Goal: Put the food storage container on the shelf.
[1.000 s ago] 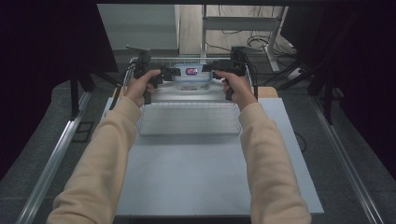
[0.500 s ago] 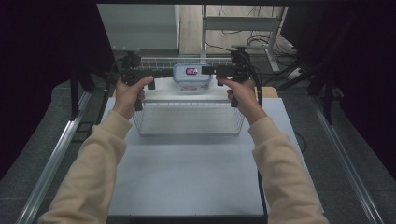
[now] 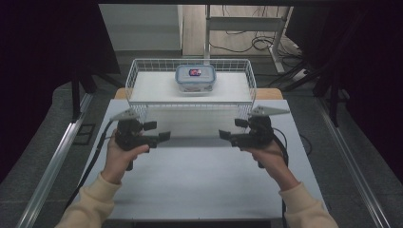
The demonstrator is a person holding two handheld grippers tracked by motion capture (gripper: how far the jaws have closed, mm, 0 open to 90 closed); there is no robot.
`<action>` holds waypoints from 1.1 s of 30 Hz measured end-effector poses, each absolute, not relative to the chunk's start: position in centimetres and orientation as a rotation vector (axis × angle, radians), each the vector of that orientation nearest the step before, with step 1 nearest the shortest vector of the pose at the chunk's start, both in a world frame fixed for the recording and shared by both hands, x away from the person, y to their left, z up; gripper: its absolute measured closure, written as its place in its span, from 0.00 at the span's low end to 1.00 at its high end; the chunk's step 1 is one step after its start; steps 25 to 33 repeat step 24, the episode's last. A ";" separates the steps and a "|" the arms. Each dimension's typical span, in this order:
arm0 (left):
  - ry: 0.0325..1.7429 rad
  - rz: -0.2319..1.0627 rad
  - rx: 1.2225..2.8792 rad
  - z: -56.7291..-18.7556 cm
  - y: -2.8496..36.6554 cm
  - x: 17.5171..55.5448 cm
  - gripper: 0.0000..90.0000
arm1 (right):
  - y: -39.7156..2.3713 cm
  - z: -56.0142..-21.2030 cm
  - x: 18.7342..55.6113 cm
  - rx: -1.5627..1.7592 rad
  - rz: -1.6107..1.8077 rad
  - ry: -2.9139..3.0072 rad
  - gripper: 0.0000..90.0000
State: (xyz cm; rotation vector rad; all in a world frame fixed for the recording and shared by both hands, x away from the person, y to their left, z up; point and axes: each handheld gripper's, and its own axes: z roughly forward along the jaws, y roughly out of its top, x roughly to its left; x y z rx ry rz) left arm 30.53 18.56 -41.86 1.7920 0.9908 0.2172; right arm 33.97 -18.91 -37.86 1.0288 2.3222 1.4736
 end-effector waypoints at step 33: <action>1.048 0.278 1.952 -48.0 18.3 26.3 0.22 | -23.8 -46.6 29.2 1.154 1.374 2.304 0.22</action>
